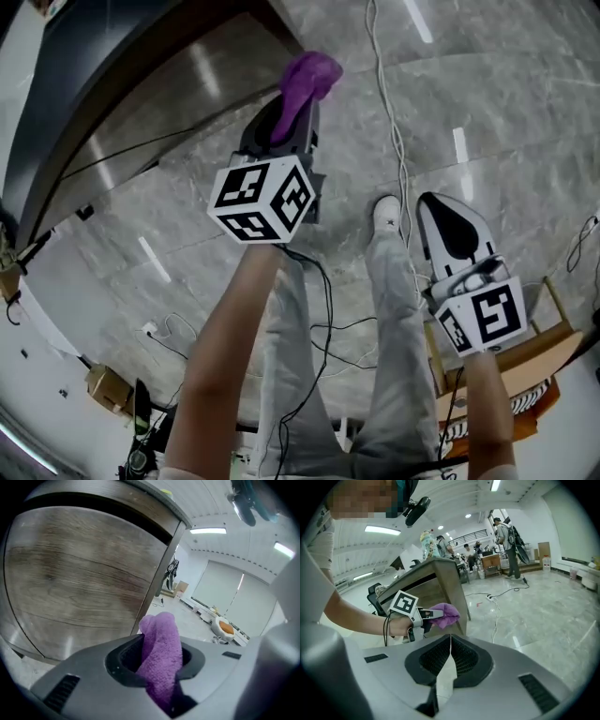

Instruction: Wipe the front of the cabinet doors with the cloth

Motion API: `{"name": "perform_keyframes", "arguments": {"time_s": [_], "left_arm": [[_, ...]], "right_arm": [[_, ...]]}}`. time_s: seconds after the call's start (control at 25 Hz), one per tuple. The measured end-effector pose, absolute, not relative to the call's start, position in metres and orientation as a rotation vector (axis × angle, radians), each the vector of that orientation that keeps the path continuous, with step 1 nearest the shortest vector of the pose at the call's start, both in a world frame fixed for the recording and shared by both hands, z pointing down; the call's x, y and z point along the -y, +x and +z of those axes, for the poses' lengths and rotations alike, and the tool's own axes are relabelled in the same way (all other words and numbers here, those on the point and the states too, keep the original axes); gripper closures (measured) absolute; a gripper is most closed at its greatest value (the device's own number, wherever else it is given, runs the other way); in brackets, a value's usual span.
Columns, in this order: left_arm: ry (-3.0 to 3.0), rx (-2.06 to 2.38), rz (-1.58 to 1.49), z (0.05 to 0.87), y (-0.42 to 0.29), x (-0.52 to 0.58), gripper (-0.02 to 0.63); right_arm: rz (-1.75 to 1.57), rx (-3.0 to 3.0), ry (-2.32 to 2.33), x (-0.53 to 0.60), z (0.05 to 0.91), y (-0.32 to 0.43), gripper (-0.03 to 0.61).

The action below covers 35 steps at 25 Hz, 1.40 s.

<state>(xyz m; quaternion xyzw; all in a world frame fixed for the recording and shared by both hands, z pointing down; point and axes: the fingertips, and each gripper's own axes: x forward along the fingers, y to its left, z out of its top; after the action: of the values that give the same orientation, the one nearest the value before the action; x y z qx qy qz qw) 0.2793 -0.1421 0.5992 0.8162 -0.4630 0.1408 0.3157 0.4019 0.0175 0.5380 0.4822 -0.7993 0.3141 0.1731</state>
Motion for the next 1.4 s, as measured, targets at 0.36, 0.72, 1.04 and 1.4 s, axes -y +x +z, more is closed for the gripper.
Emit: {"name": "perform_keyframes", "arguments": {"time_s": [0.36, 0.72, 1.04, 1.4], "left_arm": [[2.156, 1.272, 0.419, 0.61, 0.224, 0.167, 0.511], [2.16, 1.323, 0.493, 0.613, 0.098, 0.171, 0.511], [2.051, 1.474, 0.499, 0.617, -0.02, 0.158, 0.511], [1.902, 1.659, 0.51, 0.614, -0.103, 0.138, 0.511]], "right_arm": [[0.888, 2.254, 1.365, -0.009, 0.553, 0.368, 0.551], [0.849, 2.315, 1.262, 0.016, 0.553, 0.254, 0.551], [0.805, 2.381, 1.103, 0.023, 0.552, 0.165, 0.551], [0.803, 2.425, 1.02, 0.01, 0.548, 0.127, 0.551]]}}
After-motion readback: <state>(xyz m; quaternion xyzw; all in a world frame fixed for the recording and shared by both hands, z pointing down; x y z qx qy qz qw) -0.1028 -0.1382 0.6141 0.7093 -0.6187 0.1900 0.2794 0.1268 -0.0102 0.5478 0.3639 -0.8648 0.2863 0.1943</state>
